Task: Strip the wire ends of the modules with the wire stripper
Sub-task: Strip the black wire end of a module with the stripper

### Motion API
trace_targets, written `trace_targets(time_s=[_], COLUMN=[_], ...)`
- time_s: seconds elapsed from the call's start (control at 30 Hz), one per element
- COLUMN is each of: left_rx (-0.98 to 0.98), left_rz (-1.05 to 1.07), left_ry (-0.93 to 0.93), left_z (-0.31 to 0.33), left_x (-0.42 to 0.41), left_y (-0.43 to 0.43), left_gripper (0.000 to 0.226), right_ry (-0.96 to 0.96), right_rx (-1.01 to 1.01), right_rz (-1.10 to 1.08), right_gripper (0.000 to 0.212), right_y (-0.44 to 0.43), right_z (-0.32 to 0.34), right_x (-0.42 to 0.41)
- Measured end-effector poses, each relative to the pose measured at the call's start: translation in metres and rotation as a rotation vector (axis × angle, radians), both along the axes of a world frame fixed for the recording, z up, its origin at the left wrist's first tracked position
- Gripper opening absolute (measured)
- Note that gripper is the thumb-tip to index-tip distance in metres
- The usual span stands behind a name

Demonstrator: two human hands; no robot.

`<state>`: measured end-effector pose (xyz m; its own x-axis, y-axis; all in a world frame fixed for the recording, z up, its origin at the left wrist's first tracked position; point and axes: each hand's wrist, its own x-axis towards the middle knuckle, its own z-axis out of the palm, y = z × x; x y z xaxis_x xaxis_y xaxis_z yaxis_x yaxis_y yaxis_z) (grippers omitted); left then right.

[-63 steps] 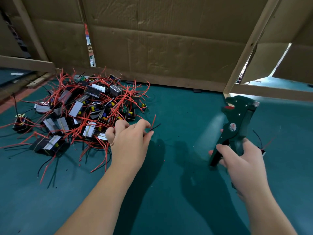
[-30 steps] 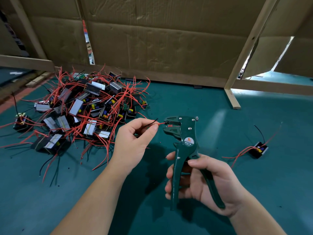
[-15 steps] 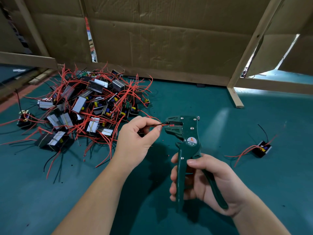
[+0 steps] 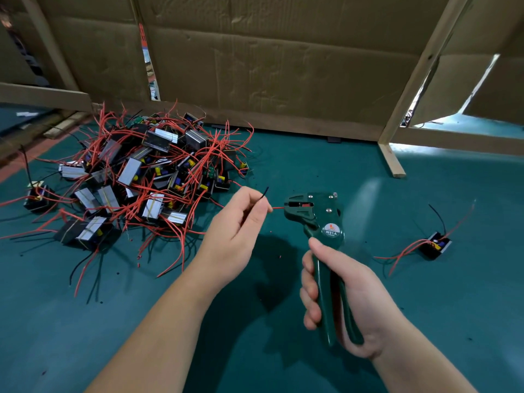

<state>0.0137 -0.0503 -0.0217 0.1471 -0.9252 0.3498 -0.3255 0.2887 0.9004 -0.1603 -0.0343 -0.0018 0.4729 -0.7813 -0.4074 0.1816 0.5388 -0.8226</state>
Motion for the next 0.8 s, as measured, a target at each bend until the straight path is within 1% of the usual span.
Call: trace_targets(time_s=[0.1,0.17,0.23,0.3,0.4,0.53,0.7,0.8], left_rx=[0.034,0.031,0.012,0.016,0.022,0.042,0.026,0.022], left_rz=[-0.013,0.031,0.101,0.155,0.178,0.154,0.150,0.146], left_ry=[-0.108,-0.138,-0.142,-0.133,-0.167,-0.238,-0.290,-0.315], left_z=[-0.003,-0.005,-0.005,-0.004,-0.002,0.001,0.002,0.002], left_x=[-0.001,0.002,0.006,0.010,0.012,0.008,0.009,0.009], left_y=[-0.001,-0.001,-0.001,-0.002,-0.002,-0.001,0.001,0.000], left_gripper=[0.028,0.028,0.026,0.024,0.023,0.023,0.022,0.024], right_ry=[-0.047,-0.122,-0.141,-0.137,-0.176,-0.252,-0.239,-0.187], right_rx=[0.051,0.074,0.074,0.068,0.078,0.070,0.080,0.084], right_rz=[-0.014,0.000,0.016,0.074,0.198,0.274,0.262,0.248], right_gripper=[0.038,0.038,0.043,0.044,0.036,0.042,0.038,0.033], right_y=[-0.003,-0.007,-0.009,-0.010,-0.009,-0.006,-0.006,-0.005], right_z=[-0.001,-0.002,-0.003,-0.005,-0.005,-0.006,-0.004,-0.001], right_x=[0.001,-0.002,-0.005,-0.010,-0.012,-0.009,-0.010,-0.009])
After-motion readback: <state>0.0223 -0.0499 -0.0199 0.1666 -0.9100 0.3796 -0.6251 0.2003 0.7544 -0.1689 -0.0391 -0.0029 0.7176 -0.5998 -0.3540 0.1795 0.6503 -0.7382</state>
